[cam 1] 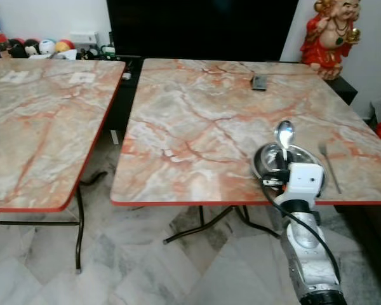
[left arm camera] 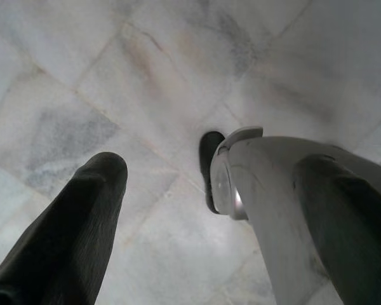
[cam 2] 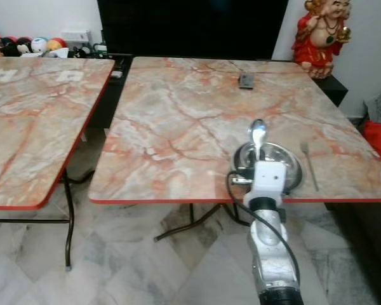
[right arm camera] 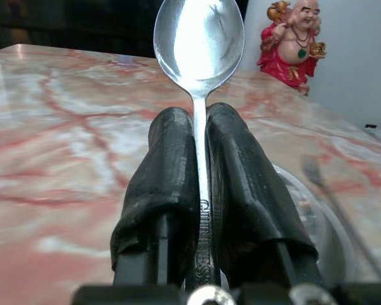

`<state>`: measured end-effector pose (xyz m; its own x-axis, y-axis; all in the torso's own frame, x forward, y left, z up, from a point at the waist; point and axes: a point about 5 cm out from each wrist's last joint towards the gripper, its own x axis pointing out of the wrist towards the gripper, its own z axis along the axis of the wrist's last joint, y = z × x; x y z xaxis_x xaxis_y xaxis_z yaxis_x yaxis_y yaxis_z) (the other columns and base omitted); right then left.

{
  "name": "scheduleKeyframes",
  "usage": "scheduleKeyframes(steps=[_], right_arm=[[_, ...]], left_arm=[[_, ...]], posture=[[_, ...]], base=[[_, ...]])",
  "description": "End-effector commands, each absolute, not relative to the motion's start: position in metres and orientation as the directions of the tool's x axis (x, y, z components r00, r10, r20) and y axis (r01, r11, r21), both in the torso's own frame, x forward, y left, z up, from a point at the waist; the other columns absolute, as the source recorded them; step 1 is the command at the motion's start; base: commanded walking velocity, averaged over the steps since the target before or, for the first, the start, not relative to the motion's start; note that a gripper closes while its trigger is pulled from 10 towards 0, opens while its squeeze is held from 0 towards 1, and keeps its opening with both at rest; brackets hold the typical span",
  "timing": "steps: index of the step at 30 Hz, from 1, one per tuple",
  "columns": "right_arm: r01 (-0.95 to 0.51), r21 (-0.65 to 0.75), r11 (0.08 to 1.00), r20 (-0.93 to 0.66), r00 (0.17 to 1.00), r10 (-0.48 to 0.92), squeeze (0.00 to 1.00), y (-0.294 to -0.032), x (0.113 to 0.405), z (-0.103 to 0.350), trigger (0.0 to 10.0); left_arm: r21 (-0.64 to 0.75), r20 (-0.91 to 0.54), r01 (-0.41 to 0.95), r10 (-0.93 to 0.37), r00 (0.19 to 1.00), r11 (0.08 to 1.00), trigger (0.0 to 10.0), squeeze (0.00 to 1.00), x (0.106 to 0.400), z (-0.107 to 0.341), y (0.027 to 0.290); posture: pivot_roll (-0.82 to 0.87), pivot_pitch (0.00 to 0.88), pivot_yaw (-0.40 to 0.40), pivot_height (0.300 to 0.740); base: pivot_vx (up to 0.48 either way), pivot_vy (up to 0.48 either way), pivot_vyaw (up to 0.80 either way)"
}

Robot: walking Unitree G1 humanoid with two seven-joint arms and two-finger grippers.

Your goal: Setting the table

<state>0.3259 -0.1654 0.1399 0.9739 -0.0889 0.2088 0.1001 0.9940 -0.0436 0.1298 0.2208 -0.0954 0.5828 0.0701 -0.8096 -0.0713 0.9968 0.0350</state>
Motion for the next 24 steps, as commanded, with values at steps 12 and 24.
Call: scheduleKeyframes(steps=[12, 24], right_arm=[[0.136, -0.039, 0.990, 0.217, 0.968, -0.124, 0.00, -0.1750, 0.3249, 0.1416, 10.0], [0.136, -0.039, 0.990, 0.218, 0.968, -0.125, 0.00, -0.1739, 0.3260, 0.1418, 10.0]], left_arm=[[0.044, -0.824, -0.071, 0.076, 0.562, 0.997, 10.0, 0.00, 0.1238, -0.0982, 0.2186], [0.026, -0.817, -0.096, 0.076, 0.571, 0.995, 10.0, 0.00, 0.1236, -0.0979, 0.2187]], posture=[[-0.04, 0.077, 0.000, 0.740], [-0.03, 0.069, -0.002, 0.740]], base=[[0.000, -0.272, 0.00], [0.000, 0.000, 0.00]])
